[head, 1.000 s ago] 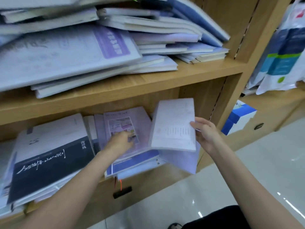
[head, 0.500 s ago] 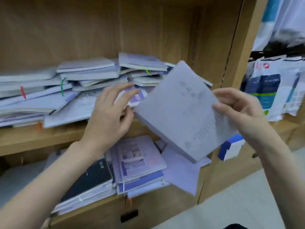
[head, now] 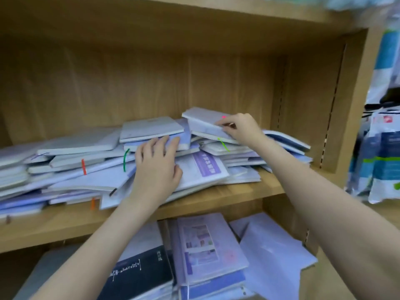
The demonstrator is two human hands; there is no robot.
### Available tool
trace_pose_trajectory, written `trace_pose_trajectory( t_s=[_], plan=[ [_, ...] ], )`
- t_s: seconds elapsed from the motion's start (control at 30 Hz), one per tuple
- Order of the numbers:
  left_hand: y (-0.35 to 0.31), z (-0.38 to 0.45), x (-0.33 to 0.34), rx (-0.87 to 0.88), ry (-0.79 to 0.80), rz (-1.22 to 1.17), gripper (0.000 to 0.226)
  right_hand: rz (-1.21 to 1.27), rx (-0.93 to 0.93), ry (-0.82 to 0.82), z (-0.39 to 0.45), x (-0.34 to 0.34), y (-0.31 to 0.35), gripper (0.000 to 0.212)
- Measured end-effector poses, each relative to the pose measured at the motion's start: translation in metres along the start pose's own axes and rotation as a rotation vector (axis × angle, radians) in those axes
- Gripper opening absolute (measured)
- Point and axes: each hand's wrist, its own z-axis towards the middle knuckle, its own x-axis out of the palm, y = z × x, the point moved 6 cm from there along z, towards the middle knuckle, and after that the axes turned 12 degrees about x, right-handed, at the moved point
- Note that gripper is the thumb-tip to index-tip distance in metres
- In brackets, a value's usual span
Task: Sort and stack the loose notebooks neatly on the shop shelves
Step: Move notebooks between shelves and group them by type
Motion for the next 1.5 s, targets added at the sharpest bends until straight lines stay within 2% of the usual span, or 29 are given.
trace_pose_trajectory(
  t_s=[0.1,0.23,0.33,0.4,0.47,0.53,0.6,0.63,0.7,0.73,0.8,0.87,1.07,1.17,1.23,1.27,1.33,1.4,1.47,1.5],
  plan=[
    [-0.005,-0.003,-0.005,-0.004,-0.082,-0.059,0.055,0.188,0.043,-0.045,-0.010,-0.012,0.000,0.028],
    [-0.045,-0.031,-0.016,0.059,-0.301,-0.313,0.044,0.461,0.021,-0.250,-0.075,-0.043,-0.013,0.023],
    [-0.101,-0.071,0.011,0.233,-0.234,-0.442,0.041,0.562,0.100,-0.260,-0.145,-0.043,-0.046,0.019],
    [-0.130,-0.098,0.052,0.270,-0.069,-0.495,0.042,0.566,0.262,-0.202,-0.186,-0.019,-0.081,0.017],
    [-0.151,-0.123,0.100,0.241,0.177,-0.504,0.045,0.542,0.531,-0.089,-0.228,0.026,-0.127,0.019],
    [-0.162,-0.142,0.141,0.210,0.447,-0.501,0.051,0.460,0.850,0.094,-0.271,0.082,-0.169,0.038],
    [-0.163,-0.161,0.173,0.179,0.723,-0.430,0.064,0.470,1.090,0.248,-0.313,0.132,-0.193,0.060],
    [-0.160,-0.171,0.187,0.173,0.860,-0.367,0.071,0.551,1.173,0.267,-0.329,0.153,-0.198,0.062],
    [-0.151,-0.196,0.206,0.133,1.141,-0.290,0.082,0.784,1.309,0.237,-0.352,0.183,-0.199,0.052],
    [-0.148,-0.204,0.209,0.119,1.199,-0.278,0.085,0.883,1.394,0.204,-0.358,0.191,-0.199,0.046],
    [-0.146,-0.210,0.211,0.113,1.193,-0.279,0.087,0.962,1.503,0.091,-0.356,0.196,-0.204,0.030],
    [-0.148,-0.208,0.209,0.124,1.187,-0.274,0.086,0.861,1.461,0.064,-0.336,0.183,-0.206,0.020],
    [-0.149,-0.209,0.209,0.127,1.192,-0.275,0.083,0.487,0.997,0.102,-0.251,0.088,-0.187,0.018],
    [-0.147,-0.210,0.210,0.094,1.173,-0.326,0.079,0.259,0.808,0.201,-0.231,0.040,-0.170,0.013],
    [-0.144,-0.208,0.209,0.024,1.118,-0.444,0.073,0.002,0.665,0.286,-0.228,0.031,-0.151,0.010],
    [-0.142,-0.206,0.207,-0.025,1.059,-0.521,0.069,-0.133,0.564,0.301,-0.229,0.036,-0.136,0.010],
    [-0.134,-0.201,0.202,-0.162,0.896,-0.684,0.062,-0.367,0.304,0.227,-0.234,0.059,-0.101,0.018],
    [-0.121,-0.197,0.189,-0.347,0.672,-0.796,0.056,-0.399,0.117,0.215,-0.249,0.095,-0.073,0.033],
    [-0.102,-0.196,0.173,-0.524,0.440,-0.825,0.051,-0.308,0.036,0.428,-0.266,0.144,-0.066,0.031],
    [-0.094,-0.198,0.165,-0.574,0.364,-0.826,0.049,-0.228,0.083,0.629,-0.278,0.172,-0.073,0.032]
  ],
)
